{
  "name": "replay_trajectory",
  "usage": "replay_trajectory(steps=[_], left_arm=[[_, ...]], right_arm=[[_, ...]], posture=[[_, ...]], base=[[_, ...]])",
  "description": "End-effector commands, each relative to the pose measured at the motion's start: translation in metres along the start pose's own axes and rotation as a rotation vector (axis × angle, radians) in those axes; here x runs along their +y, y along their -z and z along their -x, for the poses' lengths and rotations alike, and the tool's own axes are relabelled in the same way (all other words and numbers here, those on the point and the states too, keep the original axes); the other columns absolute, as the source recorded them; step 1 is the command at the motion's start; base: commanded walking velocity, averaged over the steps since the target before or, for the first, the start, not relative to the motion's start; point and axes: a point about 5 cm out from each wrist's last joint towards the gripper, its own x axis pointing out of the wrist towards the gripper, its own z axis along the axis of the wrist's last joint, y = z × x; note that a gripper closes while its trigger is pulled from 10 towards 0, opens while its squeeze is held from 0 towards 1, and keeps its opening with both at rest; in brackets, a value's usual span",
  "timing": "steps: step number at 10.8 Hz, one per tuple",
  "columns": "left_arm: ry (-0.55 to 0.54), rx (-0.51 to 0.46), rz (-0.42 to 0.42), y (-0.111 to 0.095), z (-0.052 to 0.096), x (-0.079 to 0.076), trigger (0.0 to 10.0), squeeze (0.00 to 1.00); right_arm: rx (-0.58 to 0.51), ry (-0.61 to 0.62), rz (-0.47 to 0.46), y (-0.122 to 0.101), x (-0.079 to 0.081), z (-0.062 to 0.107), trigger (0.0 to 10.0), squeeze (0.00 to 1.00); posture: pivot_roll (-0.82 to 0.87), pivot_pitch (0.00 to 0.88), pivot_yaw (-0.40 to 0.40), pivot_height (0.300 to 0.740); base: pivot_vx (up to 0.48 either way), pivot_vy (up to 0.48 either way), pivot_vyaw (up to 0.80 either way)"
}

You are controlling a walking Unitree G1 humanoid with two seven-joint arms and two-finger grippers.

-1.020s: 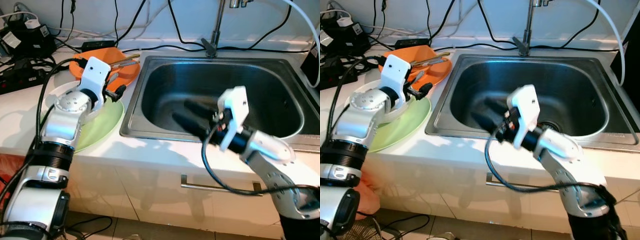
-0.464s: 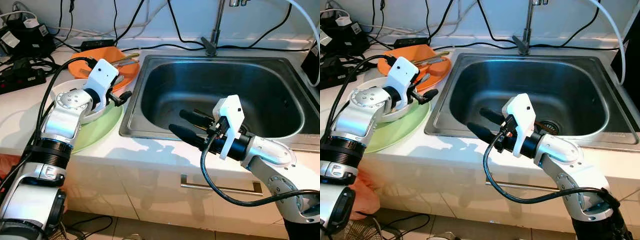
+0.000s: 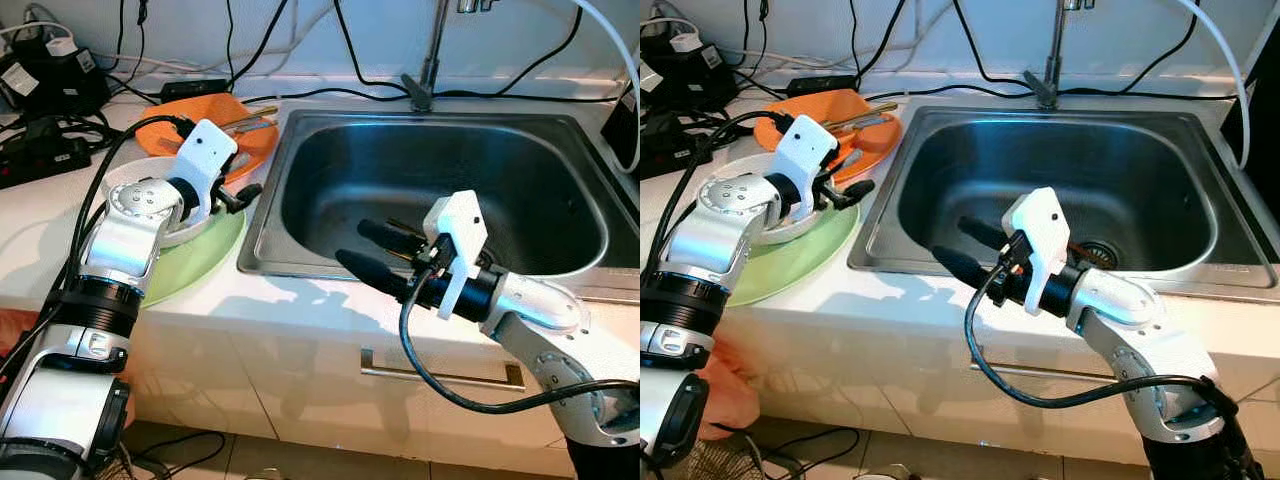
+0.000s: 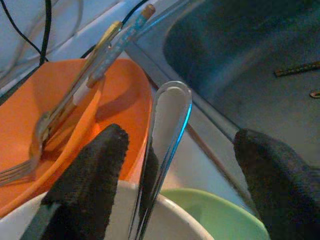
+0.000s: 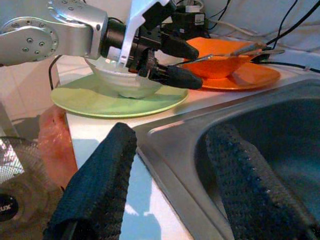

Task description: Kitchen organization

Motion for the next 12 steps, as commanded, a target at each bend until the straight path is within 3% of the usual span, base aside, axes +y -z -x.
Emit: replay_trajectory(steps=[1, 12], left_arm=[[-0.004, -0.005, -0.016, -0.0053, 0.0036, 0.0064, 0.0, 0.0], [-0.028, -0.019, -0.017, -0.0065, 0.007, 0.0103, 0.0, 0.0]], right_arm=[[-0.01, -0.009, 0.01, -0.0018, 0.0026, -0.0012, 10.0, 0.0], [-0.007, -0.001, 0.014, 0.001, 0.0011, -0.0042, 10.0, 0.0]], posture=[[0.14, 0.046, 0.078, 0.74], [0.14, 0.04, 0.069, 0.74]], base=[[0.0, 0.0, 0.0], [0.0, 0.0, 0.0]])
